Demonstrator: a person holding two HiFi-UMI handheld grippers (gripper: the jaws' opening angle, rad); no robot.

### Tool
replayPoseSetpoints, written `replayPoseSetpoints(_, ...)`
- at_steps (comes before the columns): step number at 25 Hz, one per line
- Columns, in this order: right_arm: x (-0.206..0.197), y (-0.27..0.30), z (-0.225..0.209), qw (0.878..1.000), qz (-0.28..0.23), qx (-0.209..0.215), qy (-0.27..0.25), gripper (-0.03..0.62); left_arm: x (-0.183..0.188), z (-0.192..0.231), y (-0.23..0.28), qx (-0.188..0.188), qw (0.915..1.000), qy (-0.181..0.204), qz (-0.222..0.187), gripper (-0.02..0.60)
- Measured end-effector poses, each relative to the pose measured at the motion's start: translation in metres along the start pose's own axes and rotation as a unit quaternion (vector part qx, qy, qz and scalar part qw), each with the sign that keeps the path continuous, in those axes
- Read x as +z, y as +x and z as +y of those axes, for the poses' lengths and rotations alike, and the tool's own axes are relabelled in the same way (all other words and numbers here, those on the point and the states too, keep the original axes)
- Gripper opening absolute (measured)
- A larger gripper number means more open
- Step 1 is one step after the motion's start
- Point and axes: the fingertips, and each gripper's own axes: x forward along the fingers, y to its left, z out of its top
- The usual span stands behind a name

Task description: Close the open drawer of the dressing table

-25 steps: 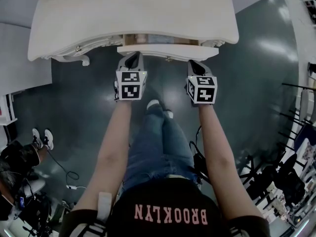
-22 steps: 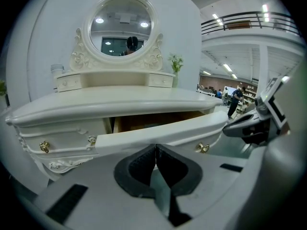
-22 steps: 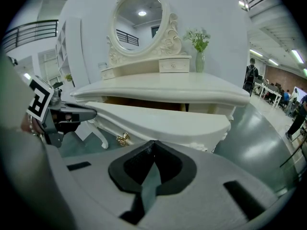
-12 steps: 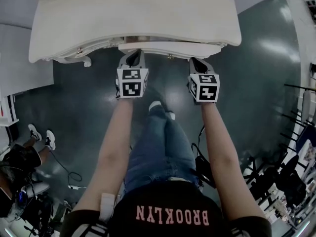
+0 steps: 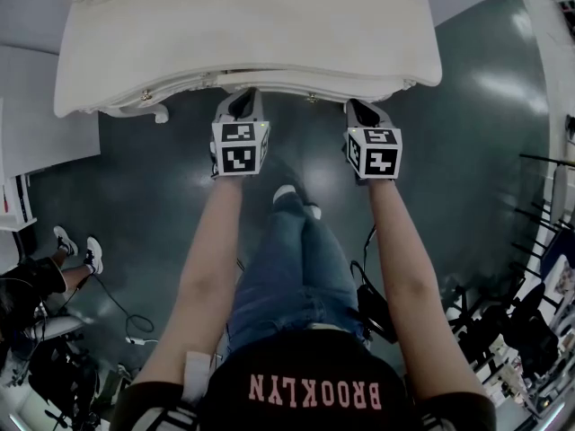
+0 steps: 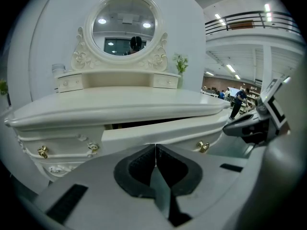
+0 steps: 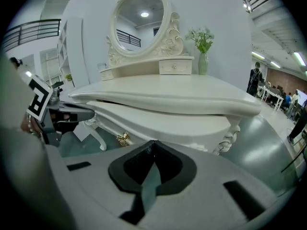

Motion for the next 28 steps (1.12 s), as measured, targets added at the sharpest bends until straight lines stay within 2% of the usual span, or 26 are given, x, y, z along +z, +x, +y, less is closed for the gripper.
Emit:
replayPoseSetpoints(17, 0.017, 0.018, -0.009, 1.000, -0.008, -0.009, 0.001, -0.006, 0.002, 0.001, 0.002, 0.000, 1.0000, 0.002, 0.003, 0.006)
replayPoseSetpoints(28, 0.029, 0.028, -0.014, 1.000, -0.012, -0.015, -0.004, -0.006, -0.002, 0.013, -0.009, 0.014, 0.9999, 0.001, 0.009, 0.005)
